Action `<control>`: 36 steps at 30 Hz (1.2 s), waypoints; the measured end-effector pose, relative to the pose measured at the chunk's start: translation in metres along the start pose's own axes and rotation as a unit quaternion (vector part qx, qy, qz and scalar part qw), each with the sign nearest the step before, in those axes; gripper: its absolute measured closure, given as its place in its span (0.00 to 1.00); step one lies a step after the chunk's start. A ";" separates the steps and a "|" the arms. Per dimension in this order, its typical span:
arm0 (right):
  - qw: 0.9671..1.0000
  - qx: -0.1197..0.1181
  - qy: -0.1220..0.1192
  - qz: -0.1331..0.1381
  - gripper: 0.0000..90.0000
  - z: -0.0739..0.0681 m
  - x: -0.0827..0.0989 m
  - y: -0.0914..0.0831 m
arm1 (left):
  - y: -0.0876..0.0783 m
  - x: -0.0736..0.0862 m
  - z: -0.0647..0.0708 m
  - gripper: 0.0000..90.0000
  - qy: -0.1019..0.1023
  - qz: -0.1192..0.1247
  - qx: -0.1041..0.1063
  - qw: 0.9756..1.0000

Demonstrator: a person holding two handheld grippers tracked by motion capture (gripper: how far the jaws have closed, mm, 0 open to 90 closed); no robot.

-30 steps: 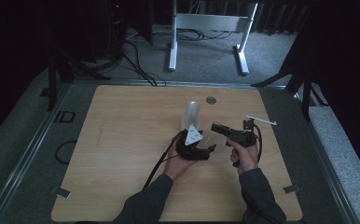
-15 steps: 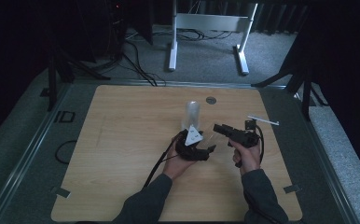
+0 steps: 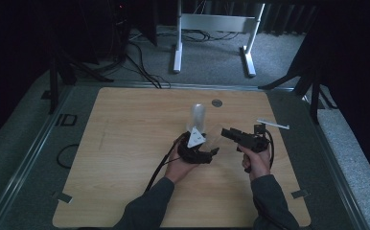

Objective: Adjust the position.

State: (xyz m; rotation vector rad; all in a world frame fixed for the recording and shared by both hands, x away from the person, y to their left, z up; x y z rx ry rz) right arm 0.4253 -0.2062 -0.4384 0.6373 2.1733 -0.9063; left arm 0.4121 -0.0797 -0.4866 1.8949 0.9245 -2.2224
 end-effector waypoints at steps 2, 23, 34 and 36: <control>1.000 -0.003 -0.004 -0.001 0.41 0.000 0.001 -0.001 | -0.002 0.000 -0.002 0.31 0.000 0.000 -0.001 1.000; 0.999 0.008 -0.045 -0.021 0.43 0.005 0.007 -0.006 | -0.025 -0.006 -0.017 0.32 0.002 -0.002 -0.008 1.000; 0.994 0.038 -0.093 -0.038 0.43 0.006 0.008 -0.007 | -0.032 -0.007 -0.017 0.32 0.008 -0.017 0.012 1.000; 0.993 0.042 -0.101 -0.042 0.43 0.007 0.009 -0.007 | -0.033 -0.006 -0.017 0.32 0.009 -0.019 0.017 1.000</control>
Point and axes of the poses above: each handheld gripper's, and its own axes: y roughly forward along the jaws, x roughly out of its underside, z roughly to its right, the point moved 8 cm from there along y, roughly forward along the jaws, and after that the axes turned 9 degrees about x, right-handed, at the moved point
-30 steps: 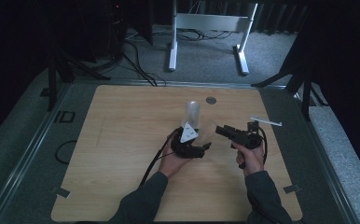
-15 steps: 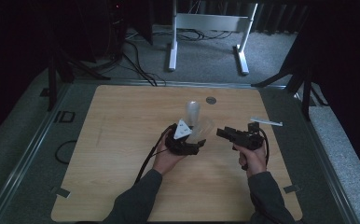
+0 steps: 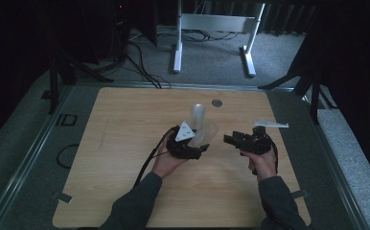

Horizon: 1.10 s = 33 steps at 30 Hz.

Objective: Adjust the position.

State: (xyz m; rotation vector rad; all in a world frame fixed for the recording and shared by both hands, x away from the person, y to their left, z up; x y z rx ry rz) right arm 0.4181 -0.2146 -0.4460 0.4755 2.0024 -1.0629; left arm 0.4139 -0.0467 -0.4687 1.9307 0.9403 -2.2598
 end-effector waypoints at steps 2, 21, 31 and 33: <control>1.000 0.005 -0.008 -0.007 0.43 0.000 0.002 0.001 | -0.001 0.000 0.000 0.32 0.003 -0.003 0.004 1.000; 0.992 0.063 -0.103 -0.046 0.43 0.003 0.005 -0.001 | -0.009 0.000 0.006 0.32 0.023 -0.027 0.050 0.998; 0.989 0.057 -0.125 -0.051 0.43 -0.002 0.004 -0.002 | -0.012 0.001 0.005 0.32 0.032 -0.038 0.055 0.997; 0.989 0.057 -0.126 -0.051 0.43 -0.003 0.004 -0.002 | -0.012 0.001 0.005 0.32 0.032 -0.038 0.056 0.997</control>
Point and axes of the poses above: each handheld gripper's, and its own axes: y roughly forward along the jaws, x roughly out of its underside, z roughly to its right, the point moved 8 cm from there along y, roughly forward along the jaws, and after that the axes turned 9 degrees about x, right-handed, at the moved point
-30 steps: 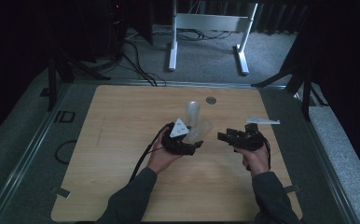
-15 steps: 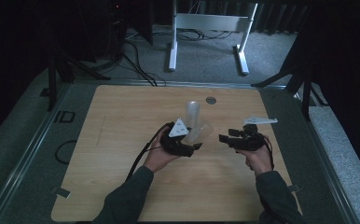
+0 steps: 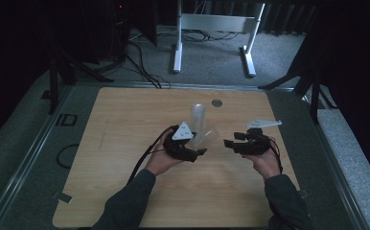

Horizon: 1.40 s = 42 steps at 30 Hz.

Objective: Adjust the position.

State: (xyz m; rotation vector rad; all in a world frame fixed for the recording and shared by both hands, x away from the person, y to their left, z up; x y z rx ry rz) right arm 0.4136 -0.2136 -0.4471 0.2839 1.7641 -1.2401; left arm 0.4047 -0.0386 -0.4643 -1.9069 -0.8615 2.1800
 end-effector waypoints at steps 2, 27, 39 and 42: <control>1.000 0.000 -0.006 -0.001 0.43 0.000 0.000 0.000 | 0.000 0.001 0.000 0.32 0.000 -0.002 0.002 1.000; 0.997 0.002 -0.072 -0.032 0.44 -0.010 0.003 0.004 | -0.004 0.015 0.004 0.32 0.023 -0.044 0.029 0.998; 0.995 -0.003 -0.096 -0.040 0.44 -0.015 0.001 0.003 | -0.006 0.019 0.000 0.32 0.024 -0.052 0.027 0.998; 0.994 -0.002 -0.102 -0.043 0.44 -0.015 0.002 0.004 | -0.006 0.019 0.000 0.32 0.025 -0.054 0.026 0.998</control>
Point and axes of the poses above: each handheld gripper's, and its own axes: y roughly forward along the jaws, x roughly out of its underside, z roughly to its right, the point moved 8 cm from there along y, roughly forward along the jaws, and after that the axes turned 9 degrees about x, right-handed, at the moved point
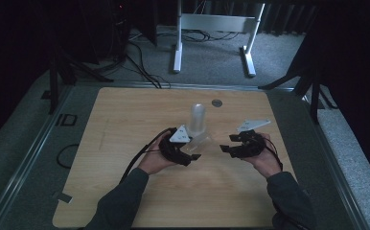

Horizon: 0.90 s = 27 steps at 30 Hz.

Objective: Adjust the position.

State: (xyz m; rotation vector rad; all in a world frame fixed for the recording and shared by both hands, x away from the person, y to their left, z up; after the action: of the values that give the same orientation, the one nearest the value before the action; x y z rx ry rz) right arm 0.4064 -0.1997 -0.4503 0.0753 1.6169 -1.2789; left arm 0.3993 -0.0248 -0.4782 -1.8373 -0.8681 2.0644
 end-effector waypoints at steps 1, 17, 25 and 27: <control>1.000 0.001 -0.002 -0.002 0.43 0.000 0.000 0.000 | 0.000 0.001 -0.001 0.32 0.004 -0.005 -0.003 1.000; 0.999 0.001 -0.034 -0.015 0.43 -0.003 -0.003 -0.002 | 0.001 0.006 0.000 0.32 0.011 -0.019 0.006 1.000; 0.999 -0.003 -0.046 -0.028 0.42 -0.006 -0.002 0.000 | 0.000 0.009 -0.001 0.32 0.012 -0.025 0.006 1.000; 0.998 0.000 -0.051 -0.033 0.41 -0.006 -0.001 0.001 | 0.000 0.010 -0.001 0.32 0.013 -0.026 0.006 1.000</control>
State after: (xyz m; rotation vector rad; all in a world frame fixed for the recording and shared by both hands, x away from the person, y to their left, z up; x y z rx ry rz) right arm 0.4036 -0.1942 -0.4505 -0.0439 1.5436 -1.3124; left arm 0.3988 -0.0196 -0.4863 -1.8109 -0.8861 2.0057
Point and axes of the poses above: each handheld gripper's, and its own axes: y roughly forward along the jaws, x roughly out of its underside, z roughly to its right, the point moved 8 cm from there along y, roughly forward along the jaws, and after that the axes turned 9 degrees about x, right-handed, at the moved point
